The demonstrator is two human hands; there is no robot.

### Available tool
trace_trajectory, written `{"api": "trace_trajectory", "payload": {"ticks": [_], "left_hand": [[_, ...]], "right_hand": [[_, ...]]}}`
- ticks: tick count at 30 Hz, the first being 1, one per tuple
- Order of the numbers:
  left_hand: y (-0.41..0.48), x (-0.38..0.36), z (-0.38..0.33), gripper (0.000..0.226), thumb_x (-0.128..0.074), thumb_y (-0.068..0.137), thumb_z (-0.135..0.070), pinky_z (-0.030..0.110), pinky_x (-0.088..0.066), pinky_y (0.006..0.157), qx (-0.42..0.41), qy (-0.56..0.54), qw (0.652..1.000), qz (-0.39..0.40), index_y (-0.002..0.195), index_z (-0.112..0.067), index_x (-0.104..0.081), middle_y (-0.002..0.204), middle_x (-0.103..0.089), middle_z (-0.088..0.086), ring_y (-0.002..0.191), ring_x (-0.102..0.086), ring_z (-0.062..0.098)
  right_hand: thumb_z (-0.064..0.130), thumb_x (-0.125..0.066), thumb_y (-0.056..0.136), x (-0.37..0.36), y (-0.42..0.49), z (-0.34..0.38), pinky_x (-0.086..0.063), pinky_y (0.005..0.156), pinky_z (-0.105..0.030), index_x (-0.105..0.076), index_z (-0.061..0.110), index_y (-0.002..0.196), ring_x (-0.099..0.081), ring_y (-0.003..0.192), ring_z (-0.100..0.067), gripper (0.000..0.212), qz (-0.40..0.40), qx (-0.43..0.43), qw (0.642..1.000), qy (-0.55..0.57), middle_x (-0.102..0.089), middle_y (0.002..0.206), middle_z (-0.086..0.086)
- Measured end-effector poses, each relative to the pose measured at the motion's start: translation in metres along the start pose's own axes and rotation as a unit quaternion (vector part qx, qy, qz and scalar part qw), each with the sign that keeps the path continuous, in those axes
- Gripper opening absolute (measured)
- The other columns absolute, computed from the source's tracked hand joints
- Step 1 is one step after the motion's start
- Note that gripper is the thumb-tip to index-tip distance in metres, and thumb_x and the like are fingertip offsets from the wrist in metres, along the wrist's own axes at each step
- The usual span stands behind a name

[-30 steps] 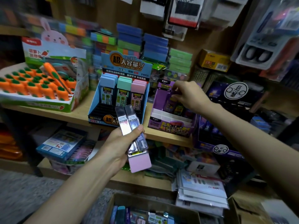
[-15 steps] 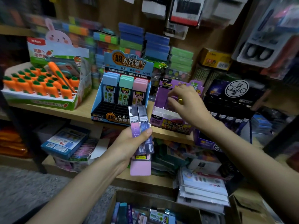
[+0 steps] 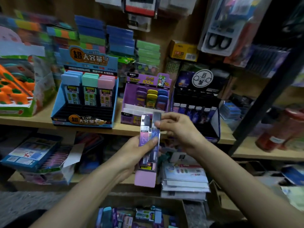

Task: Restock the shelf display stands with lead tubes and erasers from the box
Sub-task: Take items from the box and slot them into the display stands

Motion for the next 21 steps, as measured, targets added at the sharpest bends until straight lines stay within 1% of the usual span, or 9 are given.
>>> {"api": "trace_trajectory", "payload": {"ticks": [2,3,4,6,9,12,14,17,21], "left_hand": [[0.007,-0.007,0.002,0.035,-0.066,0.070,-0.036,0.023,-0.053,0.058,-0.008,-0.020,1.000,-0.002,0.096,-0.012,-0.067,0.080,-0.074,0.005,0.071,-0.070,0.014],[0.010,-0.009,0.002,0.037,-0.066,0.069,-0.037,0.023,-0.053,0.057,-0.013,-0.026,1.000,-0.006,0.096,-0.012,-0.067,0.080,-0.073,0.005,0.071,-0.070,0.014],[0.012,-0.011,0.001,0.037,-0.066,0.068,-0.038,0.022,-0.053,0.056,-0.017,-0.027,0.999,-0.012,0.094,-0.011,-0.067,0.078,-0.073,0.005,0.069,-0.069,0.013],[0.016,-0.013,0.000,0.034,-0.065,0.069,-0.037,0.021,-0.052,0.053,-0.021,-0.023,0.999,-0.030,0.090,-0.011,-0.067,0.073,-0.073,0.004,0.064,-0.069,0.012],[0.021,-0.013,0.001,0.023,-0.063,0.081,-0.031,0.020,-0.052,0.052,-0.028,-0.008,0.997,-0.069,0.093,-0.012,-0.066,0.074,-0.074,0.002,0.066,-0.070,0.012],[0.025,-0.013,-0.001,0.014,-0.058,0.089,-0.023,0.018,-0.052,0.052,-0.064,-0.006,0.992,-0.108,0.098,-0.013,-0.064,0.075,-0.074,0.001,0.068,-0.070,0.010],[0.028,-0.015,-0.003,0.012,-0.057,0.091,-0.020,0.017,-0.051,0.051,-0.084,-0.009,0.989,-0.123,0.098,-0.013,-0.064,0.074,-0.074,-0.001,0.067,-0.070,0.008],[0.032,-0.018,-0.003,0.009,-0.056,0.091,-0.019,0.017,-0.051,0.051,-0.096,-0.010,0.987,-0.127,0.096,-0.015,-0.063,0.075,-0.074,-0.001,0.068,-0.070,0.008],[0.035,-0.019,0.004,0.009,-0.057,0.091,-0.020,0.016,-0.051,0.051,-0.089,0.002,0.988,-0.124,0.093,-0.017,-0.065,0.077,-0.074,-0.002,0.070,-0.070,0.008]], "right_hand": [[0.003,-0.065,0.083,0.024,0.004,0.008,-0.041,0.046,-0.018,-0.060,0.005,0.087,-0.053,0.045,-0.006,0.007,-0.038,0.007,0.999,0.038,-0.061,0.054,0.003],[0.004,-0.065,0.084,0.038,0.006,0.014,-0.038,0.050,-0.020,-0.058,0.011,0.081,-0.049,0.039,-0.003,0.010,-0.062,0.017,0.997,0.049,-0.057,0.046,0.007],[0.005,-0.066,0.083,0.052,0.008,0.020,-0.036,0.054,-0.022,-0.057,0.016,0.079,-0.048,0.037,-0.002,0.015,-0.088,0.027,0.994,0.056,-0.056,0.045,0.008],[0.005,-0.068,0.081,0.081,0.008,0.035,-0.035,0.053,-0.021,-0.057,0.017,0.082,-0.049,0.040,-0.001,0.017,-0.134,0.069,0.987,0.049,-0.061,0.058,0.004],[0.007,-0.072,0.078,0.120,0.005,0.054,-0.043,0.052,-0.015,-0.059,0.019,0.087,-0.059,0.059,-0.004,0.019,-0.194,0.147,0.968,-0.055,-0.062,0.073,0.004],[0.011,-0.074,0.078,0.154,0.003,0.063,-0.049,0.065,-0.014,-0.060,0.020,0.094,-0.060,0.076,-0.006,0.023,-0.249,0.211,0.926,-0.189,-0.061,0.082,0.005],[0.016,-0.074,0.078,0.169,0.006,0.061,-0.048,0.068,-0.013,-0.059,0.020,0.096,-0.059,0.077,-0.001,0.024,-0.270,0.233,0.893,-0.275,-0.061,0.082,0.008],[0.015,-0.074,0.079,0.181,0.014,0.052,-0.045,0.063,-0.006,-0.059,0.019,0.092,-0.058,0.071,0.009,0.020,-0.263,0.256,0.872,-0.324,-0.062,0.080,0.013],[0.013,-0.072,0.081,0.190,0.025,0.042,-0.051,0.075,-0.017,-0.060,0.020,0.094,-0.063,0.084,-0.003,0.019,-0.226,0.258,0.867,-0.362,-0.064,0.087,0.014]]}}
Point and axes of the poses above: each hand's wrist, its own y-axis towards the middle knuckle, its own x-axis out of the back of the hand, z = x × y, the point moved 5 cm from there along y, towards the middle knuckle
